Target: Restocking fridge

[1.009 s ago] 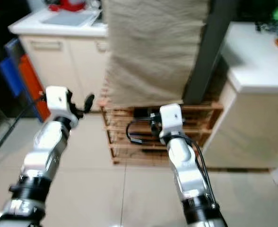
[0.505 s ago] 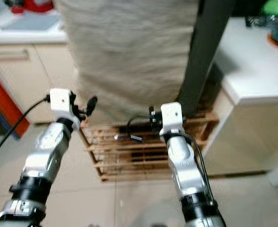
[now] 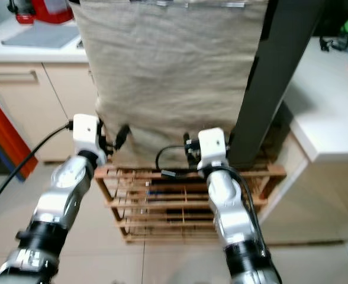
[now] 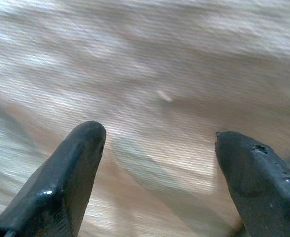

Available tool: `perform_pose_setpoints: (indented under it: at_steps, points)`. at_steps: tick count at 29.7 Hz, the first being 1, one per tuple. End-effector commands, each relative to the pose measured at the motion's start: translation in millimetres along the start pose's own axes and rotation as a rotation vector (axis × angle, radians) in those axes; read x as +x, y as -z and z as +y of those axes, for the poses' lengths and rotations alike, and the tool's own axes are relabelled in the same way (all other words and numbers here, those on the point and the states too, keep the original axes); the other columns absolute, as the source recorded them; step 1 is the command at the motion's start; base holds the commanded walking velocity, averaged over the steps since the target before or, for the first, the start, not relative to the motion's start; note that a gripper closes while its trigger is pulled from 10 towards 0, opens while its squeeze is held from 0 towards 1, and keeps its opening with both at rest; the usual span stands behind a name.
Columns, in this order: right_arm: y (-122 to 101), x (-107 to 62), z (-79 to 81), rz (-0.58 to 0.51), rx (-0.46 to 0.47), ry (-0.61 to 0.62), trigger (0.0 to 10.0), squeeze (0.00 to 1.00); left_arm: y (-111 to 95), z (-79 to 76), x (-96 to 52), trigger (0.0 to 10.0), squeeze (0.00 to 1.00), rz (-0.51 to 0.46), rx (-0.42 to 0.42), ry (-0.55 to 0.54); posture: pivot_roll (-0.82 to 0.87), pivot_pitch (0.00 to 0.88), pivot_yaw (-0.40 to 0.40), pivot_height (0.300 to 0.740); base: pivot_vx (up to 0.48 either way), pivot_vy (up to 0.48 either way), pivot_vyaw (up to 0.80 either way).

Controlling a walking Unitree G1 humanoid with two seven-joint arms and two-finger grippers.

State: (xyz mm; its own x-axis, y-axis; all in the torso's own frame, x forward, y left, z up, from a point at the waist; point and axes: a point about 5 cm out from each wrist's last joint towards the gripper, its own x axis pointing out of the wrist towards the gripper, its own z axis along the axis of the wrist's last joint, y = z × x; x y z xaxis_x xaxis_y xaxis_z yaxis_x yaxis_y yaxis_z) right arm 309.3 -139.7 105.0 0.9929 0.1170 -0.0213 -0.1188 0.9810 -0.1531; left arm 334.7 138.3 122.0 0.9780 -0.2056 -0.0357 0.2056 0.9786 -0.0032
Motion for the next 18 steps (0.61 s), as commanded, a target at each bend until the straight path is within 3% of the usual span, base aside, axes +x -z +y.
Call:
perform_pose_setpoints:
  at_steps: [1,11,15,18]
  points:
    - [1.1,-0.8,-0.9,-0.001,0.004,0.005,10.0,0.00,-9.1,4.3,2.7,10.0,0.00,-0.031,0.015,-0.029,-0.15,0.000,0.025,0.740,0.000,0.000,0.00]
    - [4.6,-5.1,-2.5,0.005,0.007,0.010,10.0,0.00,2.0,-4.4,-7.6,10.0,0.00,-0.008,0.012,-0.001,-0.15,0.000,0.023,0.740,0.000,0.000,0.00]
    - [8.3,-10.0,-10.9,0.022,0.079,0.078,10.0,0.00,4.3,-8.5,-13.7,10.0,0.00,-0.021,-0.006,0.026,-0.16,0.000,0.019,0.740,0.000,0.000,0.00]
    - [19.6,-25.4,-26.7,0.061,0.110,0.170,10.0,0.00,6.6,-6.0,-31.6,10.0,0.00,-0.038,-0.023,0.052,-0.16,0.000,0.020,0.740,0.000,0.000,-0.53]
